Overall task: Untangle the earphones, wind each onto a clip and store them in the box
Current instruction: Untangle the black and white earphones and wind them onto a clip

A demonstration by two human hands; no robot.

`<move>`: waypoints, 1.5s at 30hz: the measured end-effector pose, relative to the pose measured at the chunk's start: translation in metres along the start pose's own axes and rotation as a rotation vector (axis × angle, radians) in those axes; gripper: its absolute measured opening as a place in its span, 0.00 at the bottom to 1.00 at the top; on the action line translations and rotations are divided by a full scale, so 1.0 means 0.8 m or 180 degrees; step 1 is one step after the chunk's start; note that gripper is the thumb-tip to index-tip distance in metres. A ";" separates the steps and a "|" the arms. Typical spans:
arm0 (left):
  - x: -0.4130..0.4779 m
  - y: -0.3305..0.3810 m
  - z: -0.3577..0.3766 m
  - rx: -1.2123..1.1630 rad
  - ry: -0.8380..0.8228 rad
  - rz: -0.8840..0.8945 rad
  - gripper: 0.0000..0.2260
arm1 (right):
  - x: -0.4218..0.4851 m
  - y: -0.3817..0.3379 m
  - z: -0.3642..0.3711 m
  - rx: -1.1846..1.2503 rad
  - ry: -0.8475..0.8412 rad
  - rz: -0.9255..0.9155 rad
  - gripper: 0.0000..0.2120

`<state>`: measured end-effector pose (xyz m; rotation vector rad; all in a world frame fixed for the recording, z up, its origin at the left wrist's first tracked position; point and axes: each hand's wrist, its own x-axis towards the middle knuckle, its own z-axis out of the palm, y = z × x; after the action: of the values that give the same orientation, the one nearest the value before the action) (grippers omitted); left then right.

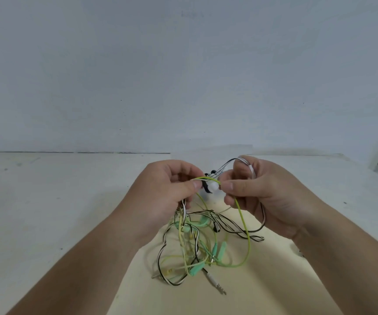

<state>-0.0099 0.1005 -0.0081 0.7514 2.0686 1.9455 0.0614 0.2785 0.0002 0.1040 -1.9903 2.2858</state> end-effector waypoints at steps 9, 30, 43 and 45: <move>-0.001 -0.005 0.004 0.0508 0.0085 0.0186 0.09 | -0.005 -0.005 0.009 -0.0297 0.0161 -0.0293 0.17; -0.003 0.003 0.004 -0.0633 -0.0437 -0.0132 0.17 | 0.002 0.002 0.005 -0.0500 0.0956 0.0305 0.09; -0.001 0.000 0.005 0.0047 0.0261 -0.0472 0.14 | 0.004 -0.008 0.000 0.0495 0.0355 -0.0111 0.14; -0.002 0.001 -0.002 0.0571 -0.0027 -0.0298 0.22 | 0.005 -0.010 -0.003 0.0607 0.0517 -0.0089 0.14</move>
<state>-0.0088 0.0984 -0.0076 0.6818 2.2523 1.7228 0.0583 0.2819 0.0086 -0.0372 -1.6819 2.3773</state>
